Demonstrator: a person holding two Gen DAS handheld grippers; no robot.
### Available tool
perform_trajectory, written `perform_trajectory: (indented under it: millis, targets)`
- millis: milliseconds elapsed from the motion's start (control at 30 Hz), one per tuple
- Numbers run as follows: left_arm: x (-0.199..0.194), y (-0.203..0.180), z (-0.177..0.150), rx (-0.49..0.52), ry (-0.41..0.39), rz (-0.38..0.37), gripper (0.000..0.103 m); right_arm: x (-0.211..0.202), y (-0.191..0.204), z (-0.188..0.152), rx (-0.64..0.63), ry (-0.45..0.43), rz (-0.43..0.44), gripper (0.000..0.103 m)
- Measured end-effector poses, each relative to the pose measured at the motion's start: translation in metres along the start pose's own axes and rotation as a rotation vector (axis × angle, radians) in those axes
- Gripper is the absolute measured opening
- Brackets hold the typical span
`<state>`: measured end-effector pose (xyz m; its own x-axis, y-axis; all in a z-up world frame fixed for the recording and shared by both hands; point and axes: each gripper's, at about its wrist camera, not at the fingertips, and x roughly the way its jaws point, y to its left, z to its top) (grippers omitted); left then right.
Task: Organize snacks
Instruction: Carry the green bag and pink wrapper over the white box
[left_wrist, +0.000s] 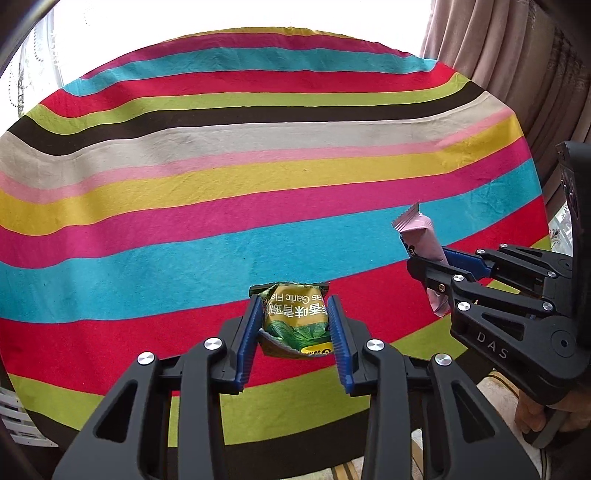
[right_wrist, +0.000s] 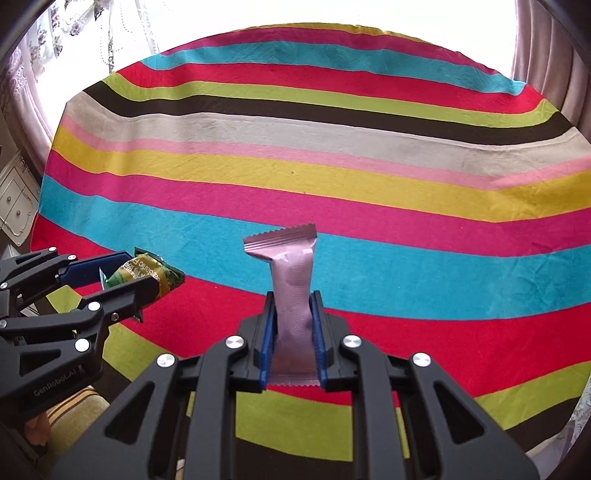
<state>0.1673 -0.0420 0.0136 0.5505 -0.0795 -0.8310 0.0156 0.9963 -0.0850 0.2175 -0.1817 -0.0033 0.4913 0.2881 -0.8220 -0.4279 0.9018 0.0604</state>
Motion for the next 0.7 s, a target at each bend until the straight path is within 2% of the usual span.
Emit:
perform_trajectory:
  millis: [300,700]
  targets:
    - [-0.018,-0.044,-0.017,0.044,0.006,-0.040,0.034,-0.038,-0.029,-0.032,0.071,-0.018,-0.005,0.018]
    - [-0.046,-0.124,-0.030,0.143,-0.002,-0.126,0.034,-0.086,-0.083,-0.089,0.179,-0.029,-0.036,0.018]
